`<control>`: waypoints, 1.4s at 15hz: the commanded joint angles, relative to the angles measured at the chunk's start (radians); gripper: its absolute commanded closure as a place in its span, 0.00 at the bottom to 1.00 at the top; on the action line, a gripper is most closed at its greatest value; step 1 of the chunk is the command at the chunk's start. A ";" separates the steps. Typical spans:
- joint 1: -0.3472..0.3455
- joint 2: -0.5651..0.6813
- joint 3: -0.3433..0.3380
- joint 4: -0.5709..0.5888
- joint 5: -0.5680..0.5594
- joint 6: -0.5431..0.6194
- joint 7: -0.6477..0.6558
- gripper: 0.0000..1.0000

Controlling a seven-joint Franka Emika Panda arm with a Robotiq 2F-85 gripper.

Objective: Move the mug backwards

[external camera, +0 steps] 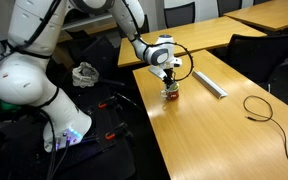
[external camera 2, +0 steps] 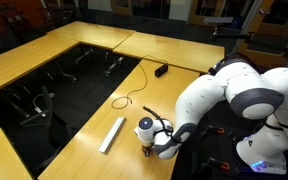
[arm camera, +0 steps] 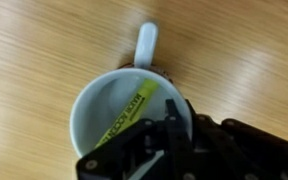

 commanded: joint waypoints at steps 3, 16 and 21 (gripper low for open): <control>0.095 -0.044 -0.030 -0.129 -0.018 0.115 0.052 0.98; 0.058 -0.251 0.018 -0.248 -0.023 0.013 -0.038 0.14; 0.026 -0.398 0.015 -0.291 -0.044 -0.068 -0.081 0.00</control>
